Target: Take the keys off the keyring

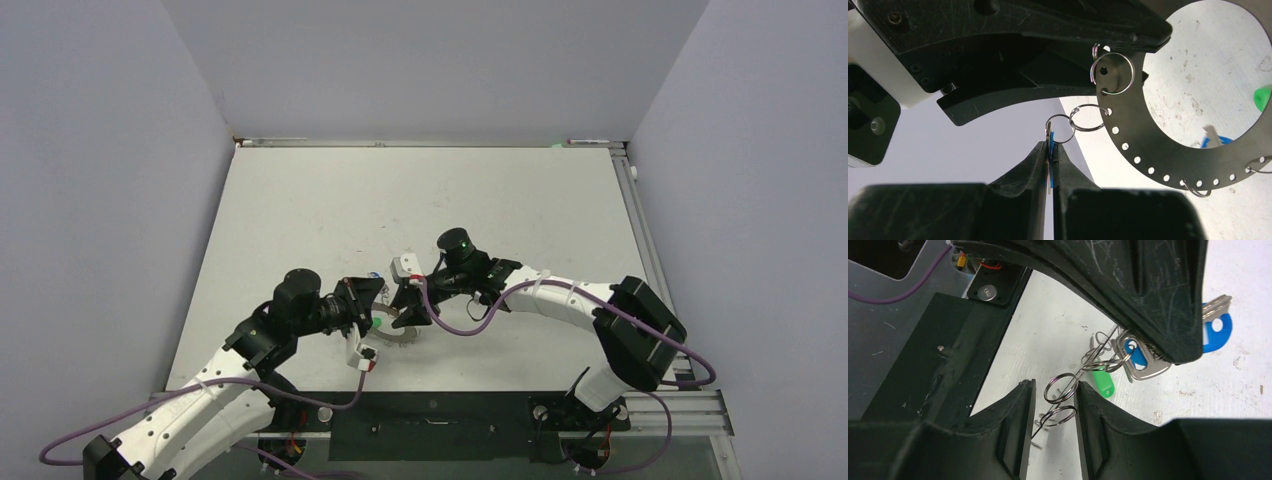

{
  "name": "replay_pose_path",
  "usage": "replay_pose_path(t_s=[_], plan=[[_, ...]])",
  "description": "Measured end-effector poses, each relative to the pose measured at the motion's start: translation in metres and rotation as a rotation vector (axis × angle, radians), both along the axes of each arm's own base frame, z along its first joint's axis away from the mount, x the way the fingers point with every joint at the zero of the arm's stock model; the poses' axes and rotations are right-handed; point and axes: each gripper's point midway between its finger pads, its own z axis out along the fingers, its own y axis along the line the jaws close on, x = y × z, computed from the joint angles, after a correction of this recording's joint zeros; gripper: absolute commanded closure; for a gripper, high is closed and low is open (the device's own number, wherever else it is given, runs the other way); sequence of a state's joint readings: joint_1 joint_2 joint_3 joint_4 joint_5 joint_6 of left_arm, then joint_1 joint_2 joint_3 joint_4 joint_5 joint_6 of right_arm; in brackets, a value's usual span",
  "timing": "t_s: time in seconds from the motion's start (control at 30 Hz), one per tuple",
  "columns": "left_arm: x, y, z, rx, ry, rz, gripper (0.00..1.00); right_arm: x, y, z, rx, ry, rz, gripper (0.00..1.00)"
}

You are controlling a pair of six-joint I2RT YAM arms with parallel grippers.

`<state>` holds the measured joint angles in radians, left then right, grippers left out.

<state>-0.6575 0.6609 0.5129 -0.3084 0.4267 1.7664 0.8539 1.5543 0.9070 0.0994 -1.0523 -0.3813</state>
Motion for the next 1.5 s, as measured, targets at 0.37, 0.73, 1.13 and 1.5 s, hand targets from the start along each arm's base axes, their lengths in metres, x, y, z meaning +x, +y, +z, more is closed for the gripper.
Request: replay_pose_path(t_s=[0.37,0.73,1.13,1.5], plan=[[0.002,-0.001,0.002,-0.009,-0.007,-0.001,1.0,-0.003,-0.002,0.006,0.007,-0.008,0.002,0.65],[-0.001,-0.001,0.002,-0.009,-0.002,-0.01,1.0,0.018,-0.006,0.003,-0.007,-0.026,-0.08,0.64],[-0.004,0.002,-0.009,0.022,0.035,-0.01,1.0,0.038,-0.011,0.005,-0.005,-0.034,-0.15,0.6],[-0.001,0.003,-0.019,0.057,0.071,0.005,1.0,0.019,-0.007,0.01,0.005,0.0,-0.079,0.57]])
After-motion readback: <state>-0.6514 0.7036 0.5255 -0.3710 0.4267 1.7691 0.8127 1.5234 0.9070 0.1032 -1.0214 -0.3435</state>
